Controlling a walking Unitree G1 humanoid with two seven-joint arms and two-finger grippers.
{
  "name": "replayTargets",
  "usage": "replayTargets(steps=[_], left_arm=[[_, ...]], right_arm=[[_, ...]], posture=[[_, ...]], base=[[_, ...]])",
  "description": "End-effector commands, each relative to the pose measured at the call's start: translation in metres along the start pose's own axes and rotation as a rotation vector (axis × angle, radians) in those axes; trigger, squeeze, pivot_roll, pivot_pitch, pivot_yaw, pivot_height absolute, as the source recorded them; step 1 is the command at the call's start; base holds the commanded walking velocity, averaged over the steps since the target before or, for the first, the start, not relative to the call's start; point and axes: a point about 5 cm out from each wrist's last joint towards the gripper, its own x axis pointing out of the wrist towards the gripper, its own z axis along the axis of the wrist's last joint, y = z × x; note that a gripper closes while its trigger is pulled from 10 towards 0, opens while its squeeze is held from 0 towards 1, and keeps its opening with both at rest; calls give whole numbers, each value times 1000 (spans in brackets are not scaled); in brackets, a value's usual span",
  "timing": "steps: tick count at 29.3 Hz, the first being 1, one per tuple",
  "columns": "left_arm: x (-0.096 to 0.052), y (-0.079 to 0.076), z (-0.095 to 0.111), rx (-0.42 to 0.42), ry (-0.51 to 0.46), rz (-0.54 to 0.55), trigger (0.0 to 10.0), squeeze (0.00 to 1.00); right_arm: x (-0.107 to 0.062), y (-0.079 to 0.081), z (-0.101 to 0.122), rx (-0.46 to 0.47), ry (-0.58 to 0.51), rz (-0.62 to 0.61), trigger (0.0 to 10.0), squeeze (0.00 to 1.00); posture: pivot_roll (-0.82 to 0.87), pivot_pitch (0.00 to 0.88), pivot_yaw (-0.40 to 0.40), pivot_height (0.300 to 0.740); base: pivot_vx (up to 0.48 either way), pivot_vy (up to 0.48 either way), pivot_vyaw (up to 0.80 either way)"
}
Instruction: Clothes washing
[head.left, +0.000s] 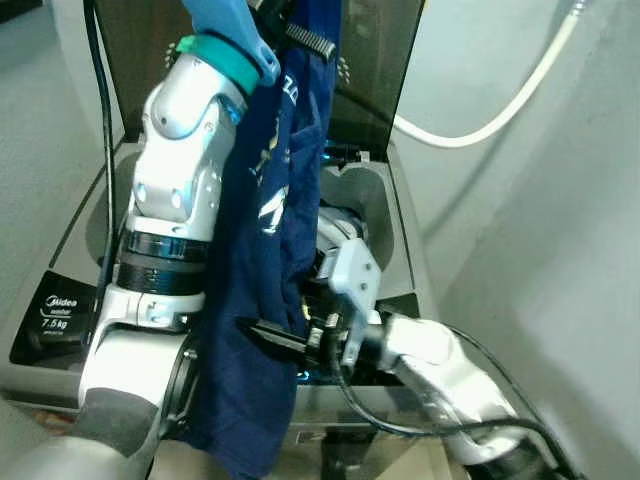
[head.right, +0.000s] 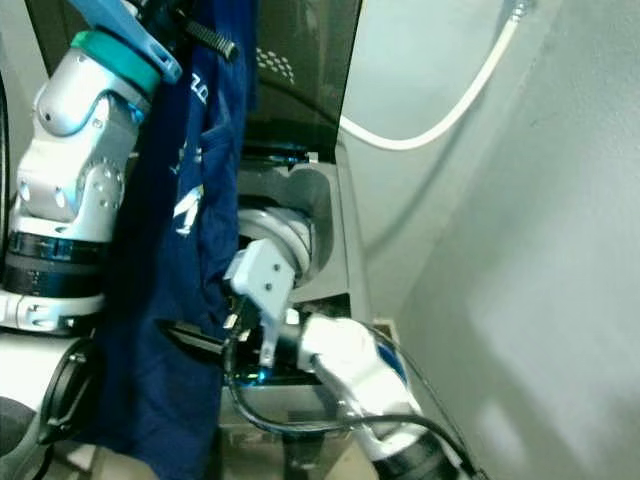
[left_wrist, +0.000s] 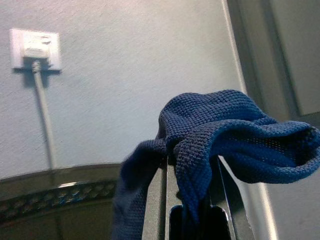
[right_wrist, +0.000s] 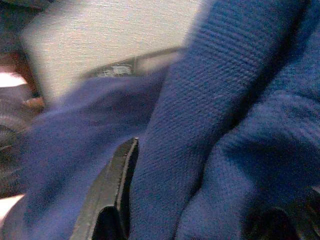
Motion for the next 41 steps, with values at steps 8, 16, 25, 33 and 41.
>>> replayTargets(steps=[8,16,25,33,41], left_arm=[[-1,-6,4,-83,-39,-19,10000,0],[-31,6,-4,56,22,102,10000,0],[-75,78,-17,232,203,411,10000,0],[-78,101,-22,238,346,418,10000,0],[-67,89,-40,151,455,300,10000,0]], right_arm=[[39,-32,-5,2,68,-374,10000,0],[11,-113,69,-150,-148,-847,10000,0],[-25,-88,85,-339,-180,-450,10000,0],[-65,-50,54,-355,23,-54,10000,0],[-70,-57,69,-263,-94,-115,10000,1000]], posture=[[35,48,-16,740],[54,60,-30,740],[51,75,-19,740],[39,72,-2,740],[39,65,5,740]], base=[[0,0,0],[0,0,0],[0,0,0],[0,0,0],[0,0,0]])
